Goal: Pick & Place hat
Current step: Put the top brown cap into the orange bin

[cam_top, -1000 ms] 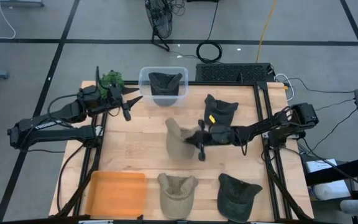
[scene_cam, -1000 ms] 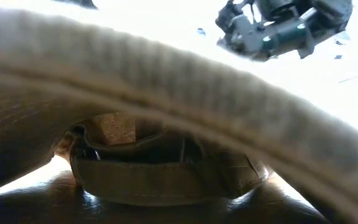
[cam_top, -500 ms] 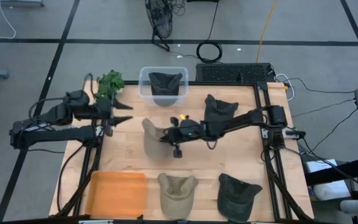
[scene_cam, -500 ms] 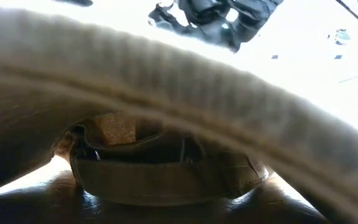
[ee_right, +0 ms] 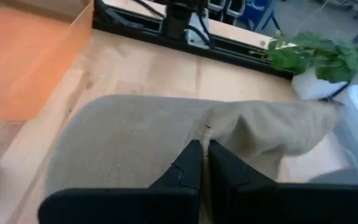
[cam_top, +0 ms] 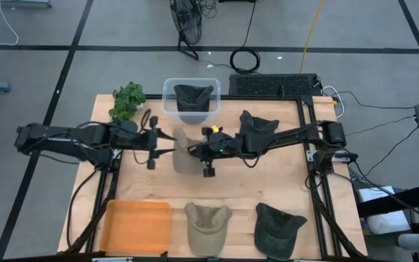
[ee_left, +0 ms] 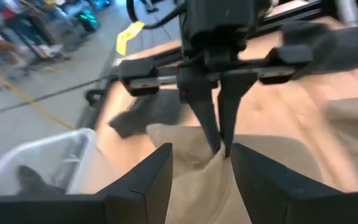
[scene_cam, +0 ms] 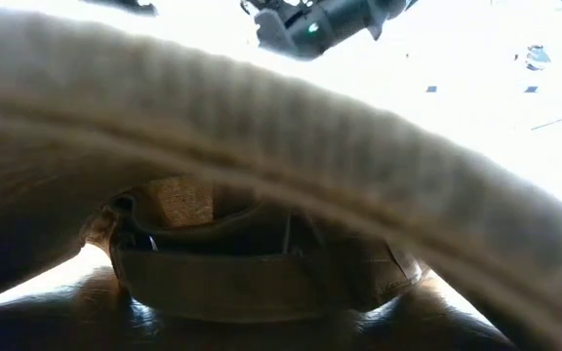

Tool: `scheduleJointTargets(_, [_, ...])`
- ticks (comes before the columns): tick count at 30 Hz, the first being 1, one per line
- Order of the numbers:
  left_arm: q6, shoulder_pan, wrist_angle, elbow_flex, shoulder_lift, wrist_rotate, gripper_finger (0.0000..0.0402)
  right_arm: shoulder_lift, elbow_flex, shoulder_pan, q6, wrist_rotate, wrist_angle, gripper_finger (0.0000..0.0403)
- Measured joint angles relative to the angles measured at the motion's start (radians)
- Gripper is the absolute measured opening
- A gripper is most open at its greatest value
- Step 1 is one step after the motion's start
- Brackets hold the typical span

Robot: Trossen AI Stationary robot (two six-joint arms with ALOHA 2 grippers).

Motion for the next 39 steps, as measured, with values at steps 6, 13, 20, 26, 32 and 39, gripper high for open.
scheduleJointTargets(6, [-0.006, -0.026, 0.019, 0.068, 0.114, -0.008, 0.0175, -0.077, -0.009, 0.029, -0.038, 0.029, -0.056, 0.0000])
scheduleJointTargets(13, [-0.022, -0.027, -0.014, 0.140, 0.266, -0.014, 0.0175, -0.113, -0.009, 0.078, -0.088, 0.079, -0.055, 0.0000])
scheduleJointTargets(20, [-0.022, -0.027, -0.017, 0.184, 0.341, -0.019, 0.0175, -0.112, -0.009, 0.086, -0.087, 0.076, -0.086, 0.0000])
scheduleJointTargets(26, [-0.014, -0.027, -0.025, 0.184, 0.338, -0.047, 0.0175, -0.112, -0.009, 0.085, -0.087, 0.076, -0.092, 0.0000])
scheduleJointTargets(32, [-0.015, -0.027, -0.026, 0.185, 0.369, 0.024, 0.0175, -0.111, -0.009, 0.086, -0.124, 0.070, -0.086, 0.0000])
scheduleJointTargets(39, [0.006, -0.018, -0.025, 0.185, 0.398, 0.014, 0.0173, -0.110, -0.010, 0.085, -0.164, 0.073, -0.093, 0.0000])
